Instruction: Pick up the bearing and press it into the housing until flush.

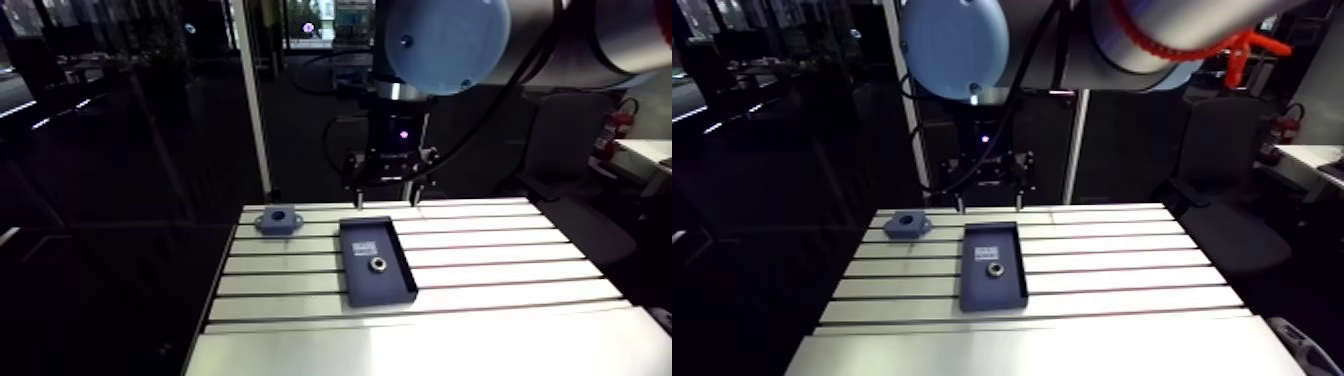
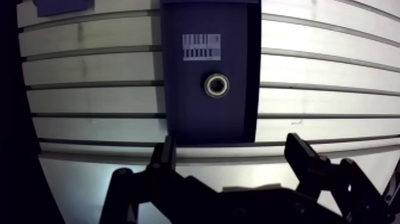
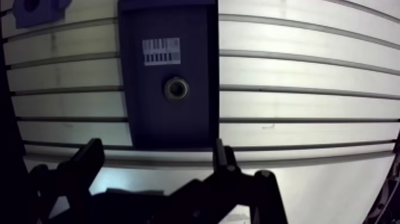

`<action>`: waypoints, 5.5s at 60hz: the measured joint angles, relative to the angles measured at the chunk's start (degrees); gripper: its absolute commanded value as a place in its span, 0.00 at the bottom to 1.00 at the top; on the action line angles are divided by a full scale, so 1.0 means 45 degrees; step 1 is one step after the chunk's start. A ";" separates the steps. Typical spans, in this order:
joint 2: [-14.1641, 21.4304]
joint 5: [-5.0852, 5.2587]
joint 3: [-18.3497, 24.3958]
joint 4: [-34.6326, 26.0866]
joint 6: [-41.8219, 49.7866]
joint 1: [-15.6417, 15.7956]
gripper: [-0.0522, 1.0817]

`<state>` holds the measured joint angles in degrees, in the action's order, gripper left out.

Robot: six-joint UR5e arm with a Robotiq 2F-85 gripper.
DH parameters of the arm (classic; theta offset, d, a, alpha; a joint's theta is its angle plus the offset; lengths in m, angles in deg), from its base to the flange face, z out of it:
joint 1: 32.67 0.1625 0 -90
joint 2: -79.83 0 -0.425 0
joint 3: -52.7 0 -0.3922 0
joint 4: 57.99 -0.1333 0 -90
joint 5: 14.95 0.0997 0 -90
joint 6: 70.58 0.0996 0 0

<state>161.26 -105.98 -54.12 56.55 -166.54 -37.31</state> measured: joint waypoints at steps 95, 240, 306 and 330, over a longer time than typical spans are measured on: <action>-0.2900 -0.0052 -0.0599 0.2202 -0.0132 -0.0060 0.33; -0.3381 0.0007 -0.0854 0.2937 -0.0170 -0.0063 0.47; -0.3288 0.0032 -0.0850 0.2891 -0.0190 -0.0089 0.64; -0.2531 0.0027 0.0086 0.1283 -0.0095 0.0054 0.70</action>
<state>149.88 -105.86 -53.73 62.32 -166.97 -37.06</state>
